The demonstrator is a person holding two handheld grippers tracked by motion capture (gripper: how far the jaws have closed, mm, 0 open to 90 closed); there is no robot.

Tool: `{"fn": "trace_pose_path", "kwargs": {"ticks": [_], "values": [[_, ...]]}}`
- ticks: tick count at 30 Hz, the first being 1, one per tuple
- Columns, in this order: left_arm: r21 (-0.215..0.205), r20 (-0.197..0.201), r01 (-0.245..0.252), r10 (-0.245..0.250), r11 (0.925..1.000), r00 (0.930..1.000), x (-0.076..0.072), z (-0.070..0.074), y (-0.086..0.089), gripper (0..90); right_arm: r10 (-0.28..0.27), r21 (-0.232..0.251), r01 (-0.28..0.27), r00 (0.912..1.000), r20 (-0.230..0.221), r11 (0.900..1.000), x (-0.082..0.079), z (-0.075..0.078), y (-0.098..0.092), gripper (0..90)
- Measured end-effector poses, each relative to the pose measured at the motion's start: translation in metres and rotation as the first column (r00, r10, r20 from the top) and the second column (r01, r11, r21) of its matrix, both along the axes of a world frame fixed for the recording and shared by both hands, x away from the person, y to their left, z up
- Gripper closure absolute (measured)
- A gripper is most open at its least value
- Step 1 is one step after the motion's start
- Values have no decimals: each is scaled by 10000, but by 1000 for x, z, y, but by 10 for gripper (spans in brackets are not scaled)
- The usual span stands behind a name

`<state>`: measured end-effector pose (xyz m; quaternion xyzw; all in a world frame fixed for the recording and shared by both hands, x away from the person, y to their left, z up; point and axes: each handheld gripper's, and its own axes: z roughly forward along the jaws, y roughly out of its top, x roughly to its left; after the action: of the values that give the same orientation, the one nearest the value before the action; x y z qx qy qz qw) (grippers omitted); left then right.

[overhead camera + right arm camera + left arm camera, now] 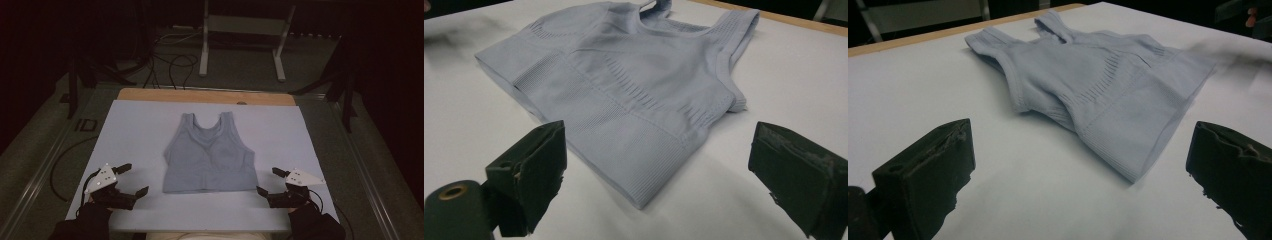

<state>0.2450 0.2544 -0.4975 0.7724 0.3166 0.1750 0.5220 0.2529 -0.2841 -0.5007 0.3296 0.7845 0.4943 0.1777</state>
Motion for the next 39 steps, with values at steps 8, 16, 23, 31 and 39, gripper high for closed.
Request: {"fn": "trace_pose_path", "kwargs": {"ticks": [8,16,23,31,39], "values": [[69,-54,120,-120,9999,9999,0,-1,-2,2,29,-186,-29,10000,-1,9998,0,-1,2,86],[98,-22,195,-195,9998,9998,-1,0,-3,2,-92,-89,92,10000,20,9999,-1,2,2,87],[134,-74,285,-284,9995,9996,-1,-1,-5,2,-144,-75,144,9999,22,9999,0,0,2,87],[255,-205,327,-322,9991,9993,0,-2,-6,2,-117,-160,116,9999,-28,9998,0,-1,2,87],[253,-184,353,-348,9991,9992,-1,-1,-7,2,-16,400,22,9999,-148,9992,0,3,1,86]]}}
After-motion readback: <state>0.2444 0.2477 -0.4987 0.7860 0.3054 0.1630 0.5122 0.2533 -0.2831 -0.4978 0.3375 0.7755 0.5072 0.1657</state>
